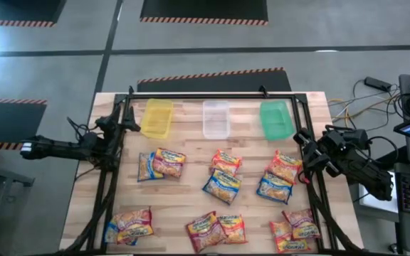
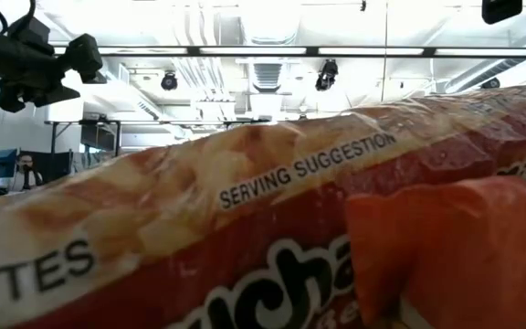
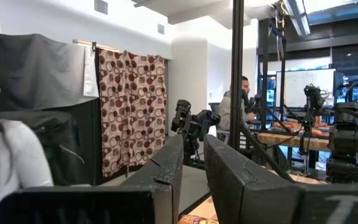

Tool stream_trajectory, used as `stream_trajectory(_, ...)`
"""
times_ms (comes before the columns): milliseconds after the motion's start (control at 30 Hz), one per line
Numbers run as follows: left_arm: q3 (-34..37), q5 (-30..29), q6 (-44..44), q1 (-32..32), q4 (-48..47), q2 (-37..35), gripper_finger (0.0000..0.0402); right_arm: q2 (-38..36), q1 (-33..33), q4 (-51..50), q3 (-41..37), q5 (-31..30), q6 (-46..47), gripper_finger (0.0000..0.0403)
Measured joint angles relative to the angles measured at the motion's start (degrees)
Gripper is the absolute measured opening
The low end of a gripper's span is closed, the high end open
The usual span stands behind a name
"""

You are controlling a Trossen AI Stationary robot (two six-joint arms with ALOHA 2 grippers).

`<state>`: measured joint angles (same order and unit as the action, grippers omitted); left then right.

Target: Sort Maruchan noodles

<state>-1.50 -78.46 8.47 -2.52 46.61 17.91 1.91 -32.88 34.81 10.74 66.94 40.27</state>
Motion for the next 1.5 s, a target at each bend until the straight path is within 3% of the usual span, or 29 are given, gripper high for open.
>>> stream_trajectory(733, 0.0, -0.01, 0.0, 0.0, 0.01, 0.0, 0.0286, 0.01, 0.0, 0.0, -0.01, -0.46, -0.41, 0.0057)
stream_trajectory(1133, 0.0, -0.01, 0.02, 0.01, 0.02, 0.0, 0.0286, 0.0, -0.02, -0.32, 0.0, -17.13, -1.31, 0.0057)
stream_trajectory(1500, 0.02, 0.0, 0.0, 0.02, 0.0, 0.0, 0.0286, 0.0, -0.02, -1.05, 0.0, -19.45, 2.4, 0.0057)
